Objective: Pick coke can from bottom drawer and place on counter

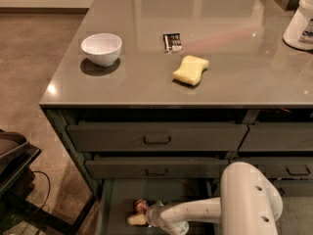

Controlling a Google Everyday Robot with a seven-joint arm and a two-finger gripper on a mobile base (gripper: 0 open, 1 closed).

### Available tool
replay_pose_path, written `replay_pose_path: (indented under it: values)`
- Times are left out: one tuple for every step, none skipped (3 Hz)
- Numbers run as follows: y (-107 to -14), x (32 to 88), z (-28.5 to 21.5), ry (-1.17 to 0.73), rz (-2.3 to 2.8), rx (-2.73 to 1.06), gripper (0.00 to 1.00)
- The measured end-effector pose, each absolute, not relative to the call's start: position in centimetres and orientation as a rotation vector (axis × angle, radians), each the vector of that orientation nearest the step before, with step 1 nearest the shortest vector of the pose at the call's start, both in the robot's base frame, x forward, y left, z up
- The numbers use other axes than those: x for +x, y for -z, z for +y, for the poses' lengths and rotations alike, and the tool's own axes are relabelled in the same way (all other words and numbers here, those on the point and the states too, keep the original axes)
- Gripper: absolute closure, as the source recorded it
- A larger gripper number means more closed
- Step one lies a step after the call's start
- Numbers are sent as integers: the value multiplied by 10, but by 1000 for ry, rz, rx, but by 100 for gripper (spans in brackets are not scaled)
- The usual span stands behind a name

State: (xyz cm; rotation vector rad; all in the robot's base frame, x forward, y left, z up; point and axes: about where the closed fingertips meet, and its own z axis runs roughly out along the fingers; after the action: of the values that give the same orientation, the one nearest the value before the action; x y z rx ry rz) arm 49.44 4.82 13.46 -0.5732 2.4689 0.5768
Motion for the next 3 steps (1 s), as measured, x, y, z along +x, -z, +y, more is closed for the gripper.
replay_pose_path:
  values:
    - [-134, 495, 48, -577, 2469, -573, 19]
    - [-134, 494, 48, -577, 2469, -573, 42]
    - [-134, 494, 48, -577, 2469, -573, 65]
